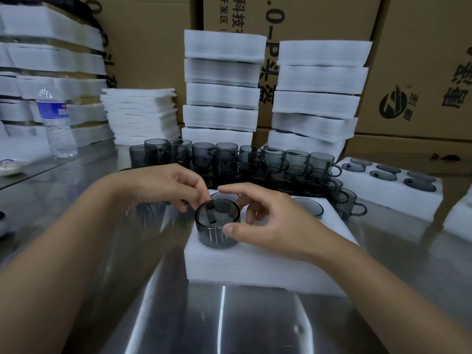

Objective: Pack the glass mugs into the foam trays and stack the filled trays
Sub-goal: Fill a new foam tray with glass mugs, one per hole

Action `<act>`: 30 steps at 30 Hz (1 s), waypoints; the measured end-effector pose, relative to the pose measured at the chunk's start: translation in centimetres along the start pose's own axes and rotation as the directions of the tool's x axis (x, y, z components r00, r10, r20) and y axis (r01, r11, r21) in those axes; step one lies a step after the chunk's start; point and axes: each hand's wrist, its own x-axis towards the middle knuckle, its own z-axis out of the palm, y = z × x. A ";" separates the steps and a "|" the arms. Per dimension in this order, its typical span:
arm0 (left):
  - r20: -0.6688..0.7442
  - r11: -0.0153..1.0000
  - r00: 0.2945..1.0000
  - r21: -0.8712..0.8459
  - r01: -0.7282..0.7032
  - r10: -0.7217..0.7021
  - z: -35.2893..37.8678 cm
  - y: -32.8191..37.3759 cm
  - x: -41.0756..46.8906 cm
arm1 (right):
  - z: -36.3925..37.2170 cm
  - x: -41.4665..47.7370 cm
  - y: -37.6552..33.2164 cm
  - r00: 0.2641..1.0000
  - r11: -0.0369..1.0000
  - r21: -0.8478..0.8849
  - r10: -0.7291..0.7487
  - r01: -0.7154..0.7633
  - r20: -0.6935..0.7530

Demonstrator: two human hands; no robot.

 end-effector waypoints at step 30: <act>0.196 0.967 0.947 0.036 0.252 -0.254 0.4 -0.1 -0.1 | 0.0 0.4 1.3 0.992 0.991 -0.095 0.106 -0.099 0.073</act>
